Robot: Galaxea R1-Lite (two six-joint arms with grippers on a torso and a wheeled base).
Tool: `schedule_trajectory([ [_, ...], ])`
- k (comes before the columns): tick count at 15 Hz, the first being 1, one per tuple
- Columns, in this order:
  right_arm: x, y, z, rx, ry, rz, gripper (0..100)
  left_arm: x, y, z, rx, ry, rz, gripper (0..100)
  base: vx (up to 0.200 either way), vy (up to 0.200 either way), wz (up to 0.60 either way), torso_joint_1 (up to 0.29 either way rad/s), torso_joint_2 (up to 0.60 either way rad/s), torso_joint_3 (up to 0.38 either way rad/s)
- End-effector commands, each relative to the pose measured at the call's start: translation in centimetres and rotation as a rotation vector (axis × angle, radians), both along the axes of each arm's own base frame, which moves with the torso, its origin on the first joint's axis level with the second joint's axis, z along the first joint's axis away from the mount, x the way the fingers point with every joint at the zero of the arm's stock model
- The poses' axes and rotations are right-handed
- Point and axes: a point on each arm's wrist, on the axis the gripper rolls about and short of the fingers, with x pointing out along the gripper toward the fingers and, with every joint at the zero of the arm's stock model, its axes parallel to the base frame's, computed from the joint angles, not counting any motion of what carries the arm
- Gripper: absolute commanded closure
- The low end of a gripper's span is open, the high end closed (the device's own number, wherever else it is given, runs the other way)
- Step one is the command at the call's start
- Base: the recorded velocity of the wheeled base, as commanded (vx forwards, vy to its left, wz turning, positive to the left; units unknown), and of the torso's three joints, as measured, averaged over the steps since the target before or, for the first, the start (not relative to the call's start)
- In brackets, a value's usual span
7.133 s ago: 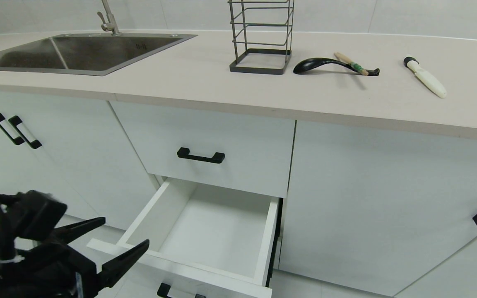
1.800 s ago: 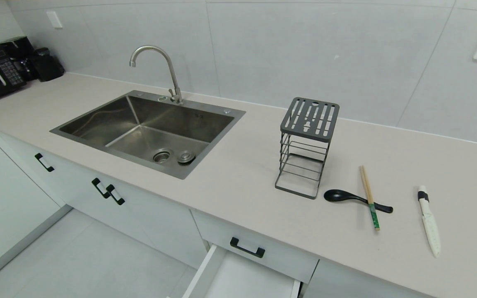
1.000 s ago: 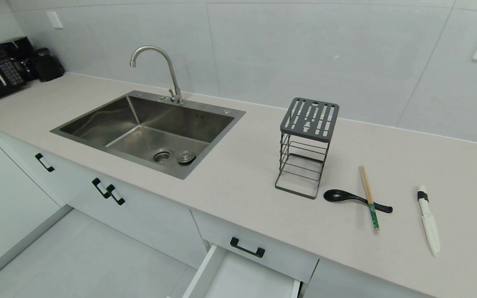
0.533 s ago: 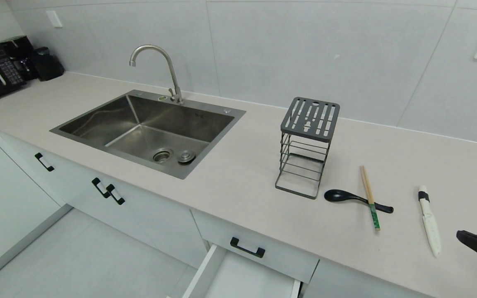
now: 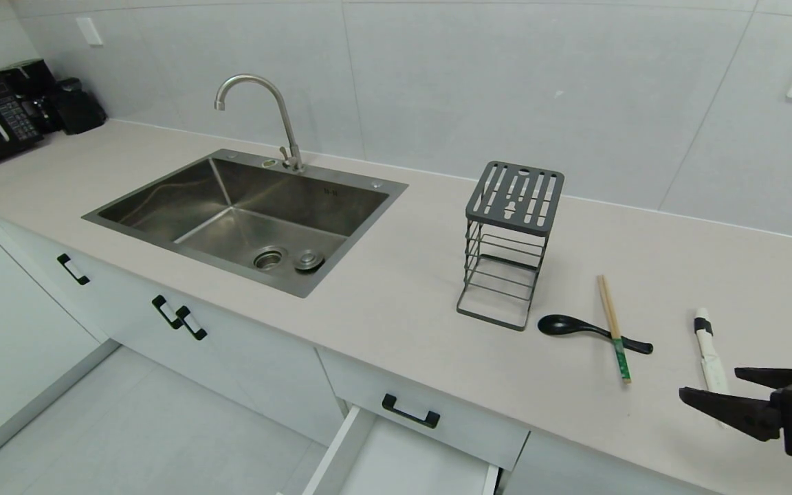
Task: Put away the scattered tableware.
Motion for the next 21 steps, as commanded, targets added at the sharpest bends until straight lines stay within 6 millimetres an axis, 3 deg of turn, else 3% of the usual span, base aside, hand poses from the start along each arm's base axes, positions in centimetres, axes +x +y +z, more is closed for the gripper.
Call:
schedule_trajectory([
  [1, 2.8, 1.2, -1.5, -0.018, 0.063, 0.036, 0, 0.0, 0.0, 0.0, 0.0, 0.001, 0.001, 0, 0.0, 0.0, 0.0, 0.0, 0.0, 0.0],
  [6, 5.5, 3.3, -2.6, -0.055, 0.111, 0.049, 0, 0.0, 0.0, 0.0, 0.0, 0.001, 0.001, 0, 0.0, 0.0, 0.0, 0.0, 0.0, 0.0],
  [11, 8.2, 4.0, -4.6, -0.063, 0.219, -0.114, 0, 0.0, 0.0, 0.0, 0.0, 0.001, 0.001, 0, 0.0, 0.0, 0.0, 0.0, 0.0, 0.0],
  [16, 11.0, 4.7, -4.8, -0.094, 0.204, -0.165, 0, 0.0, 0.0, 0.0, 0.0, 0.001, 0.001, 0, 0.0, 0.0, 0.0, 0.0, 0.0, 0.0],
  [21, 12.3, 5.1, -5.1, -0.101, 0.207, -0.169, 0, 0.0, 0.0, 0.0, 0.0, 0.001, 0.001, 0, 0.0, 0.0, 0.0, 0.0, 0.0, 0.0],
])
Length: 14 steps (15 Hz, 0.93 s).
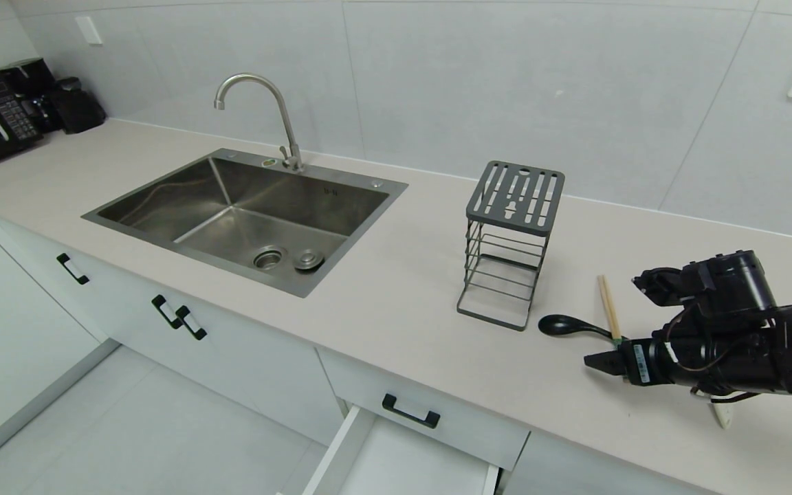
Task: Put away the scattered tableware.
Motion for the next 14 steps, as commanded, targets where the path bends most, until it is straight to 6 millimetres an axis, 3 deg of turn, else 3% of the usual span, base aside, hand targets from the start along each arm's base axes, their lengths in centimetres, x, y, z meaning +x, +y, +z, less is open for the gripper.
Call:
schedule_trajectory([
  [1, 0.5, 0.2, -0.4, -0.004, 0.011, 0.003, 0, 0.0, 0.0, 0.0, 0.0, 0.001, 0.001, 0, 0.0, 0.0, 0.0, 0.0, 0.0, 0.0],
  [9, 1.9, 0.8, -1.0, -0.025, 0.011, -0.012, 0, 0.0, 0.0, 0.0, 0.0, 0.001, 0.001, 0, 0.0, 0.0, 0.0, 0.0, 0.0, 0.0],
  [10, 2.2, 0.7, -1.1, -0.042, 0.006, -0.037, 100, 0.0, 0.0, 0.0, 0.0, 0.001, 0.002, 0, 0.0, 0.0, 0.0, 0.0, 0.0, 0.0],
  [14, 2.5, -1.0, -1.3, -0.059, 0.01, -0.127, 100, 0.0, 0.0, 0.0, 0.0, 0.001, 0.001, 0, 0.0, 0.0, 0.0, 0.0, 0.0, 0.0],
])
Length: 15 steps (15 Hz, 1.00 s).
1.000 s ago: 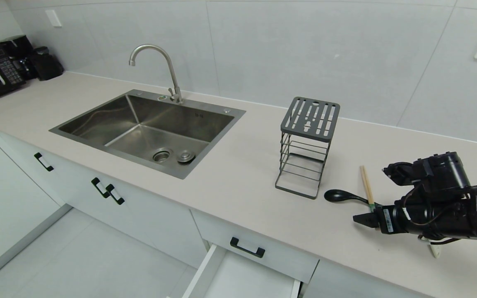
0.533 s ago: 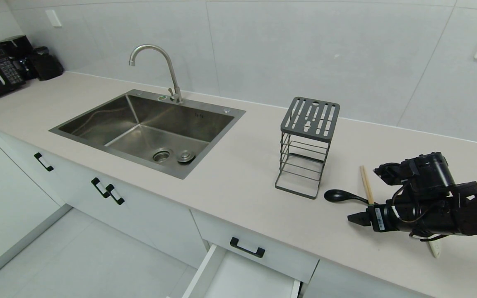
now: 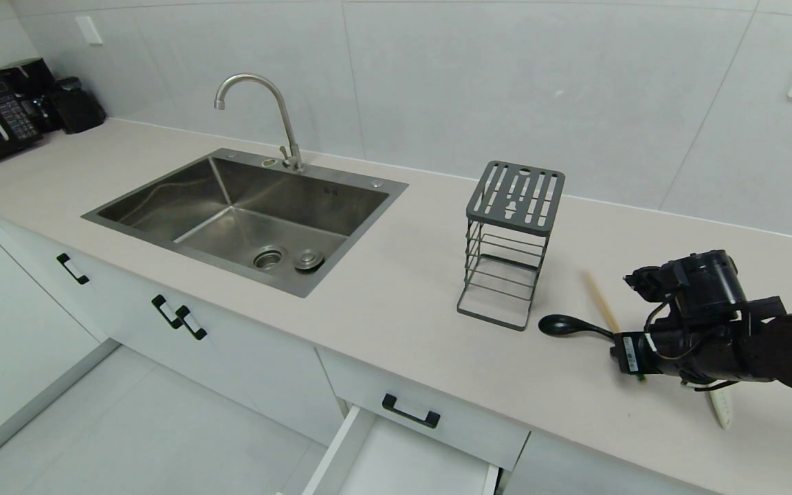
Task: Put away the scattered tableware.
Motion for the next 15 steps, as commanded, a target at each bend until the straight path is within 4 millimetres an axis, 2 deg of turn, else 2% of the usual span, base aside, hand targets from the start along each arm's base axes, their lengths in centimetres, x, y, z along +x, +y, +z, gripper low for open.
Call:
schedule_trajectory([
  [1, 0.1, -1.0, 0.2, -0.001, -0.005, -0.034, 100, 0.0, 0.0, 0.0, 0.0, 0.001, 0.002, 0, 0.0, 0.0, 0.0, 0.0, 0.0, 0.0],
  [6, -1.0, -1.3, 2.7, 0.018, -0.088, -0.039, 100, 0.0, 0.0, 0.0, 0.0, 0.001, 0.001, 0, 0.0, 0.0, 0.0, 0.0, 0.0, 0.0],
  [7, -1.9, -1.5, 4.2, 0.029, -0.137, -0.038, 100, 0.0, 0.0, 0.0, 0.0, 0.001, 0.001, 0, 0.0, 0.0, 0.0, 0.0, 0.0, 0.0],
  [8, -2.3, -1.5, 4.6, 0.034, -0.153, -0.035, 100, 0.0, 0.0, 0.0, 0.0, 0.001, 0.002, 0, 0.0, 0.0, 0.0, 0.0, 0.0, 0.0],
  [9, -3.6, -1.4, 5.4, 0.043, -0.189, -0.016, 100, 0.0, 0.0, 0.0, 0.0, 0.001, 0.002, 0, 0.0, 0.0, 0.0, 0.0, 0.0, 0.0],
  [12, -6.3, 0.1, 6.3, 0.065, -0.32, 0.086, 100, 0.0, 0.0, 0.0, 0.0, 0.001, 0.001, 0, 0.0, 0.0, 0.0, 0.0, 0.0, 0.0],
  [15, -7.5, 1.0, 7.6, 0.091, -0.421, 0.142, 100, 0.0, 0.0, 0.0, 0.0, 0.001, 0.001, 0, 0.0, 0.0, 0.0, 0.0, 0.0, 0.0],
])
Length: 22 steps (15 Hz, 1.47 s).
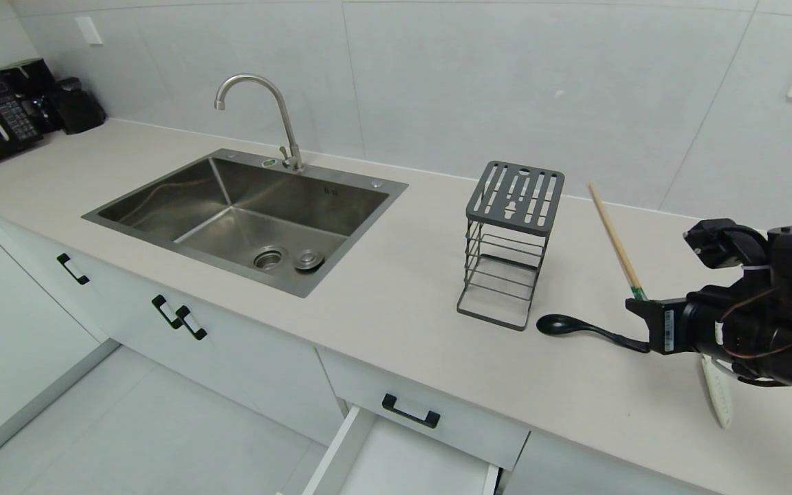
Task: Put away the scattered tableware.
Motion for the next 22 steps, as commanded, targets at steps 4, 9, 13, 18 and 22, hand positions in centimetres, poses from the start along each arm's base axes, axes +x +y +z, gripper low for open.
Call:
schedule_trajectory([
  [4, -2.2, -0.4, 1.9, -0.005, -0.09, 0.038, 100, 0.0, 0.0, 0.0, 0.0, 0.001, 0.001, 0, 0.0, 0.0, 0.0, 0.0, 0.0, 0.0],
  [9, -3.0, 0.2, 2.4, -0.016, -0.138, 0.13, 100, 0.0, 0.0, 0.0, 0.0, 0.001, 0.001, 0, 0.0, 0.0, 0.0, 0.0, 0.0, 0.0],
  [13, -3.3, 0.7, 2.7, -0.001, -0.162, 0.18, 100, 0.0, 0.0, 0.0, 0.0, 0.001, 0.001, 0, 0.0, 0.0, 0.0, 0.0, 0.0, 0.0],
  [18, -4.4, 1.9, 2.2, -0.047, -0.175, 0.362, 100, 0.0, 0.0, 0.0, 0.0, 0.001, 0.002, 0, 0.0, 0.0, 0.0, 0.0, 0.0, 0.0],
  [22, -6.0, 4.1, 2.0, -0.031, -0.17, 0.52, 100, 0.0, 0.0, 0.0, 0.0, 0.001, 0.001, 0, 0.0, 0.0, 0.0, 0.0, 0.0, 0.0],
])
